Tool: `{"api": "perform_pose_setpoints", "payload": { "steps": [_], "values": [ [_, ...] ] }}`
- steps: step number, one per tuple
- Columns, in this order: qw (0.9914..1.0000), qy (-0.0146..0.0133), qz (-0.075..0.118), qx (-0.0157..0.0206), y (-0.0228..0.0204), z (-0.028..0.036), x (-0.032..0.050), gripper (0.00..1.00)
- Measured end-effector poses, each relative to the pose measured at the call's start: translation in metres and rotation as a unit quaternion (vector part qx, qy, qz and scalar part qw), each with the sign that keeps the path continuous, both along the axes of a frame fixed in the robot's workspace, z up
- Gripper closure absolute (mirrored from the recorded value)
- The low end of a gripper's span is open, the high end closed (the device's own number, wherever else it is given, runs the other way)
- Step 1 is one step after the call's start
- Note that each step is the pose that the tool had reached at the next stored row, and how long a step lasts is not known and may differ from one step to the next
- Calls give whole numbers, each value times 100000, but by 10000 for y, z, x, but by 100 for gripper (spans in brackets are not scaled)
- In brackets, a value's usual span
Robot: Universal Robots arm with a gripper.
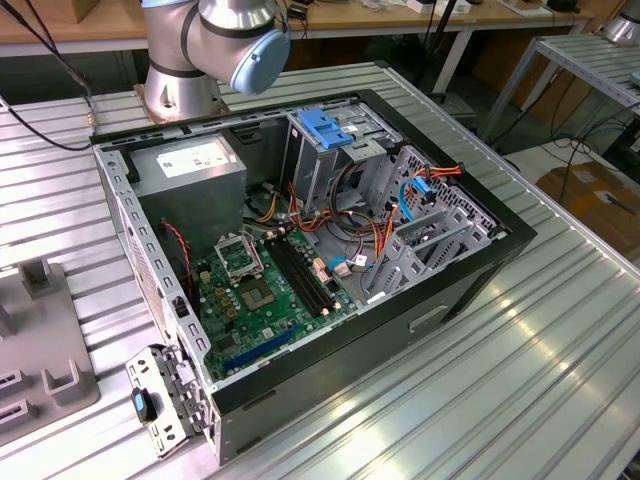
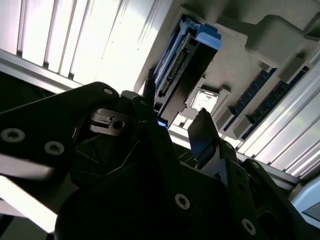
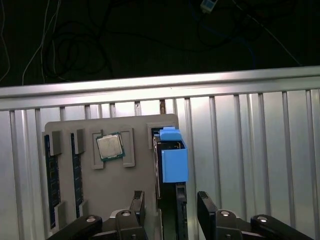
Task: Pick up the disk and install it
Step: 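Pick up the disk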
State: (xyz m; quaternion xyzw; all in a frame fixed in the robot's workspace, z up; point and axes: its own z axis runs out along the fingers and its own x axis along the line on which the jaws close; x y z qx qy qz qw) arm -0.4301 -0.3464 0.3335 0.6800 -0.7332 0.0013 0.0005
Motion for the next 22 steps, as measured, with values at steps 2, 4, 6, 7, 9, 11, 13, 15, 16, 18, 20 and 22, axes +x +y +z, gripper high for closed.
{"api": "perform_pose_setpoints", "payload": {
  "steps": [2,4,6,7,9,11,13,15,16,18,20,22],
  "values": [
    [100000,5,0,-4,0,-38,0,46],
    [100000,2,-1,-4,0,-68,-1,46],
    [100000,-35,-1,-14,0,-89,-3,46],
    [100000,-75,-1,-37,0,-95,-5,46],
    [99999,-313,17,-60,0,-109,-11,46],
    [99998,-656,44,-57,0,-124,-17,46],
    [99994,-1127,107,-60,0,-141,-25,46],
    [99988,-1546,204,-62,1,-159,-39,46],
    [99986,-1661,265,-55,2,-176,-47,46],
    [99985,-1688,305,-62,3,-197,-54,46],
    [99985,-1689,333,-63,8,-215,-56,46],
    [99985,-1684,333,-74,20,-232,-56,46]
  ]
}}
